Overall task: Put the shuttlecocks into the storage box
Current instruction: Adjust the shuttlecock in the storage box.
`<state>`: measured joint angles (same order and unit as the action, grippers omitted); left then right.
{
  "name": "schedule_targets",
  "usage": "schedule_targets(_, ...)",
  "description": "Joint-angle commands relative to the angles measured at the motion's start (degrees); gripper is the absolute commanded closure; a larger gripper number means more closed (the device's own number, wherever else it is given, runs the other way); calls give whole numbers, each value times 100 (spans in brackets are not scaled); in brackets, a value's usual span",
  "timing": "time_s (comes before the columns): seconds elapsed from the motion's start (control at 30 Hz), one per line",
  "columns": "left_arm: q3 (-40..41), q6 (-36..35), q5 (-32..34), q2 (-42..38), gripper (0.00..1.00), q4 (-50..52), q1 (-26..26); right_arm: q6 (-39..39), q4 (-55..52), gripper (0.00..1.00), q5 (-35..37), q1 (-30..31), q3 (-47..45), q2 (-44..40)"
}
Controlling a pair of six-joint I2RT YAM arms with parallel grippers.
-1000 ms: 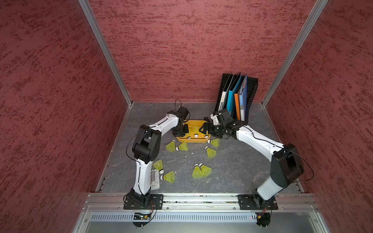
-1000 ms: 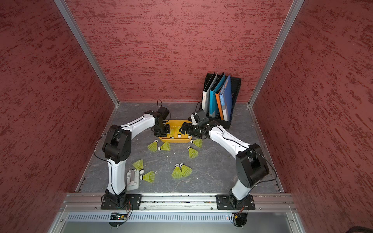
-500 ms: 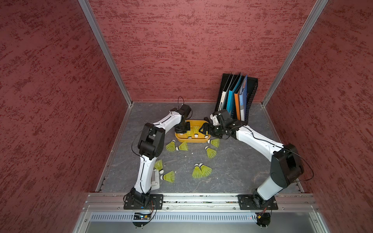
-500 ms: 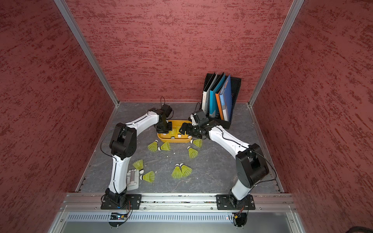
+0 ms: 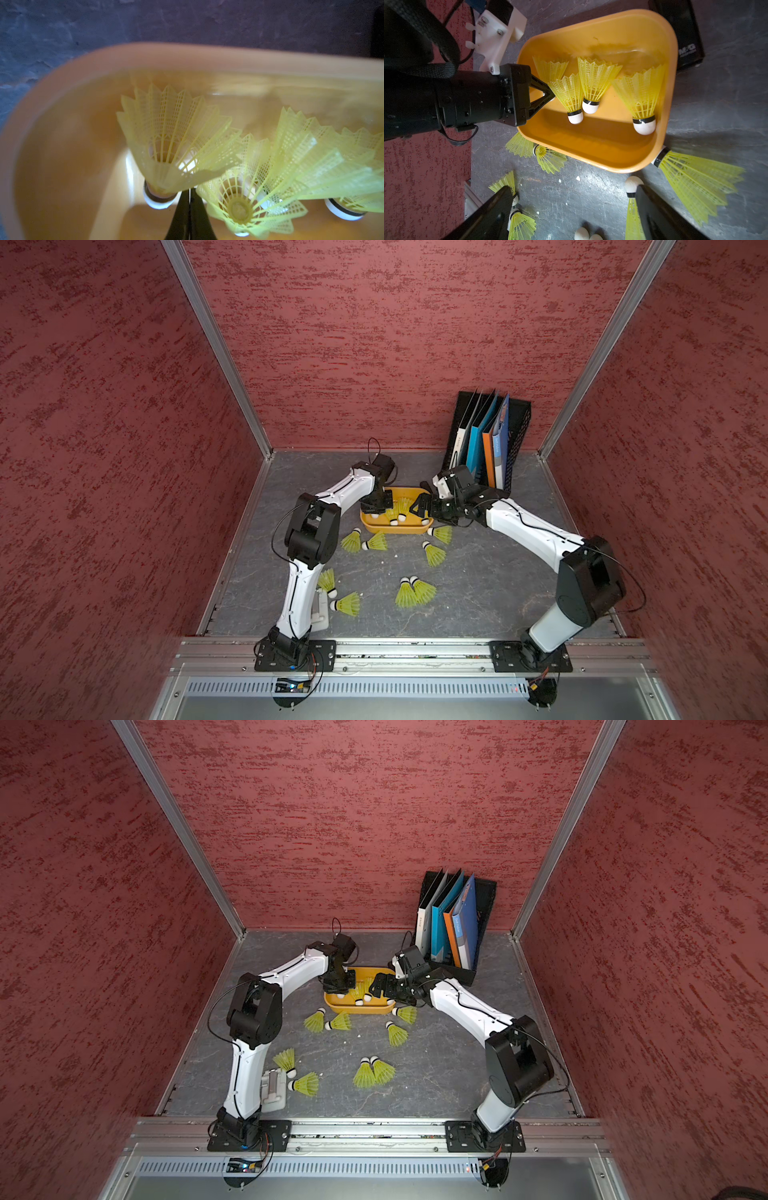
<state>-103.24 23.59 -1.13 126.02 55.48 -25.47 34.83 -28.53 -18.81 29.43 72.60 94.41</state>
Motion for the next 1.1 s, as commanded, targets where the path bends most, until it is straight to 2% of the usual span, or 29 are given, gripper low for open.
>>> schedule_targets(0.0, 170, 79, 42, -271, 92, -59, -45, -81, -21, 5, 157, 24, 136, -35)
schedule_targets(0.1, 356, 157, 39, -455, 80, -129, -82, -99, -39, 5, 210, 23, 80, -85)
schedule_targets(0.2, 494, 202, 65, -616, 73, -176, -122, -125, -68, 4, 270, 21, 34, -145)
schedule_targets(0.53, 735, 450, -96, -1200, 63, -367, -156, -235, -176, 6, 436, 60, -113, -368)
schedule_targets(0.63, 895, 591, -163, -1467, 57, -452, -159, -351, -291, 8, 563, 130, -160, -498)
schedule_targets(0.93, 2144, 916, -361, -2992, 25, -1085, -72, -967, -699, 11, 1203, 856, -430, -882)
schedule_targets(1.07, 2910, 1019, -545, -3775, 17, -1246, 4, -1192, -676, 10, 1462, 1378, -548, -990)
